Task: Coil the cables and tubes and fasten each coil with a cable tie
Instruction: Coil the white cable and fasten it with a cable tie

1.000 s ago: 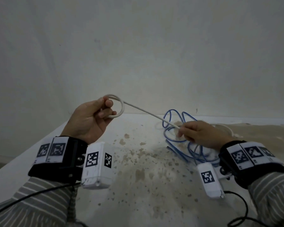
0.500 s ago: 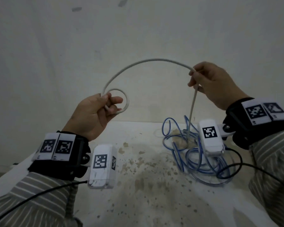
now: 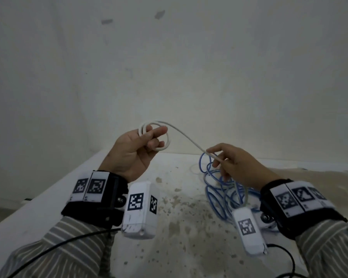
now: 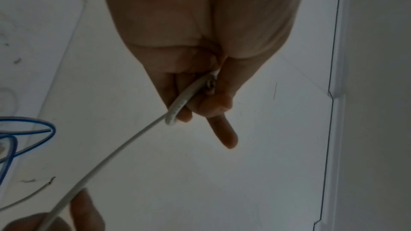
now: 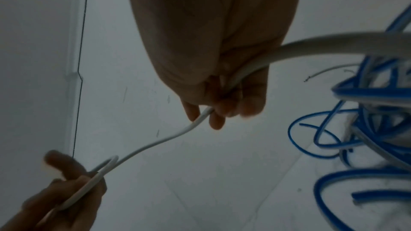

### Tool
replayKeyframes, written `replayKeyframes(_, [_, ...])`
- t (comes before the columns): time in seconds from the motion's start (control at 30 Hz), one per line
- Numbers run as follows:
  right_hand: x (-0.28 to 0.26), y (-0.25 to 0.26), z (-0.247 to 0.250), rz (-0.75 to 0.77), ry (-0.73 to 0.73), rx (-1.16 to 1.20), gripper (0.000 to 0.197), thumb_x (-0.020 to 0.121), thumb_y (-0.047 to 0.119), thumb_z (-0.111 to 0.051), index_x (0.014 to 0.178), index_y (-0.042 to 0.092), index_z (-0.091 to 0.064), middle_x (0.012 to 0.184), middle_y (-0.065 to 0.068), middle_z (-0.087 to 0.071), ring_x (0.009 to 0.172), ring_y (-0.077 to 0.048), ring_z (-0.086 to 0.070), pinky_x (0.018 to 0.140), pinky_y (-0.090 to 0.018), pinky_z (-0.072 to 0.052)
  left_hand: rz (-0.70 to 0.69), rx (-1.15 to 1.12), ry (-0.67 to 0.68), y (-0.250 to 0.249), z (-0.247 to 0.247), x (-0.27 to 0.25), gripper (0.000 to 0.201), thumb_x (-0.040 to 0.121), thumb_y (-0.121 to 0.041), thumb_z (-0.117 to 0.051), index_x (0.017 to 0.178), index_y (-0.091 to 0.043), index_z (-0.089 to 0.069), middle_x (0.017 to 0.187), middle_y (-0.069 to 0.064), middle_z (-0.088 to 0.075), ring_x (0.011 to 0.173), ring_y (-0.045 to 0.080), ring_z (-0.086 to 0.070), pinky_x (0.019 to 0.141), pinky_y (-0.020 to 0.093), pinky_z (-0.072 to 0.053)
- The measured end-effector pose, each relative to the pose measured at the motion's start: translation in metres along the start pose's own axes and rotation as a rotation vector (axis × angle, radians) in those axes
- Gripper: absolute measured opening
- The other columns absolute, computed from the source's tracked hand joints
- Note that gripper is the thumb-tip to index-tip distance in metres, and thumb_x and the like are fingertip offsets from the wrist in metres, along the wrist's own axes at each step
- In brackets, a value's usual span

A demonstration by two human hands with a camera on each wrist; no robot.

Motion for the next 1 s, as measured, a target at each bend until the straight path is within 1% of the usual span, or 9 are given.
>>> replayKeyframes(0.1, [-0.010, -0.002, -0.006, -0.003, 0.020, -0.043, 0.030, 0.094, 0.005, -0.039, 0.097, 0.032, -0.051, 0.080, 0.002, -0.056, 0.060, -0.016, -0.045, 0.055, -0.028, -0.038, 0.004, -0.033, -0.016, -0.004, 0.006, -0.001, 0.061, 0.042, -0.021, -0.089, 0.091, -0.003, -0.057, 0.090, 0.005, -0.073, 0.049, 0.003, -0.051, 0.070, 0.022, -0.055])
replayKeyframes(0.17, [-0.016, -0.005, -0.007, 0.012, -0.006, -0.034, 0.016, 0.098, 0.018, -0.041, 0.099, 0.030, -0.052, 0.074, 0.002, -0.052, 0.053, -0.004, -0.043, 0.053, -0.016, -0.035, -0.003, -0.042, -0.045, -0.007, 0.008, -0.002, 0.045, 0.052, -0.016, -0.079, 0.089, -0.002, -0.057, 0.090, 0.004, -0.073, 0.048, 0.003, -0.049, 0.067, 0.021, -0.055])
replayKeyframes(0.27, [-0.024, -0.002, -0.009, 0.052, 0.031, -0.045, 0.013, 0.098, 0.024, -0.043, 0.100, 0.029, -0.055, 0.066, 0.006, -0.050, 0.052, -0.001, -0.042, 0.056, -0.015, -0.035, -0.020, 0.053, -0.080, -0.007, 0.002, -0.004, 0.013, 0.079, -0.009, -0.051, 0.091, -0.004, -0.051, 0.083, -0.001, -0.073, 0.047, 0.002, -0.046, 0.066, 0.018, -0.052])
replayKeyframes(0.37, [-0.031, 0.007, -0.015, 0.074, 0.117, -0.084, 0.018, 0.095, 0.017, -0.048, 0.101, 0.030, -0.059, 0.067, 0.007, -0.055, 0.055, 0.002, -0.048, 0.060, -0.013, -0.037, -0.027, 0.095, -0.057, -0.002, -0.003, -0.003, 0.013, 0.093, -0.003, -0.034, 0.096, -0.003, -0.046, 0.084, -0.002, -0.073, 0.049, 0.003, -0.045, 0.064, 0.016, -0.049])
replayKeyframes(0.5, [-0.036, 0.027, -0.031, 0.119, 0.254, -0.169, 0.029, 0.094, 0.012, -0.047, 0.110, 0.031, -0.061, 0.070, 0.012, -0.056, 0.058, 0.000, -0.047, 0.056, -0.012, -0.037, -0.034, 0.246, -0.003, 0.011, -0.011, -0.003, 0.005, 0.086, -0.005, -0.049, 0.090, -0.007, -0.046, 0.093, 0.001, -0.074, 0.052, 0.005, -0.044, 0.062, 0.014, -0.043])
replayKeyframes(0.63, [-0.037, 0.051, -0.040, 0.235, 0.305, -0.280, 0.031, 0.096, 0.013, -0.044, 0.118, 0.027, -0.060, 0.077, 0.018, -0.057, 0.075, 0.003, -0.056, 0.065, -0.011, -0.041, 0.007, 0.692, 0.190, 0.035, -0.022, -0.009, 0.010, 0.084, -0.008, -0.050, 0.091, -0.002, -0.046, 0.087, -0.008, -0.074, 0.064, 0.004, -0.056, 0.069, 0.014, -0.042])
replayKeyframes(0.73, [-0.037, 0.054, -0.038, 0.238, 0.294, -0.216, 0.025, 0.093, 0.006, -0.047, 0.108, 0.018, -0.063, 0.073, 0.020, -0.057, 0.063, 0.011, -0.053, 0.059, -0.007, -0.037, 0.078, 0.868, 0.218, 0.043, -0.022, -0.014, 0.009, 0.087, 0.005, -0.052, 0.084, -0.004, -0.052, 0.078, -0.010, -0.065, 0.069, -0.001, -0.056, 0.076, 0.019, -0.041])
replayKeyframes(0.83, [-0.035, 0.042, -0.033, 0.181, 0.290, -0.240, 0.025, 0.091, 0.010, -0.049, 0.106, 0.024, -0.062, 0.070, 0.015, -0.058, 0.060, 0.004, -0.051, 0.059, -0.011, -0.039, 0.113, 0.687, 0.236, 0.039, -0.017, -0.017, 0.012, 0.078, -0.001, -0.052, 0.090, -0.003, -0.053, 0.075, -0.008, -0.067, 0.061, 0.006, -0.054, 0.065, 0.017, -0.043])
replayKeyframes(1.0, [-0.038, 0.001, -0.013, -0.072, 0.216, -0.044, 0.012, 0.095, 0.027, -0.049, 0.101, 0.020, -0.058, 0.046, 0.012, -0.040, 0.041, -0.004, -0.035, 0.046, -0.017, -0.033, 0.076, 0.307, -0.135, 0.011, 0.010, -0.010, 0.023, 0.093, 0.003, -0.031, 0.082, -0.008, -0.048, 0.049, -0.005, -0.053, 0.045, 0.005, -0.045, 0.057, 0.017, -0.036])
Point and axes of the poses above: each hand's wrist, its own x-axis towards the middle knuckle, its own z-axis out of the back of the hand, y = z × x, the point moved 3 cm from there along x, towards the middle knuckle
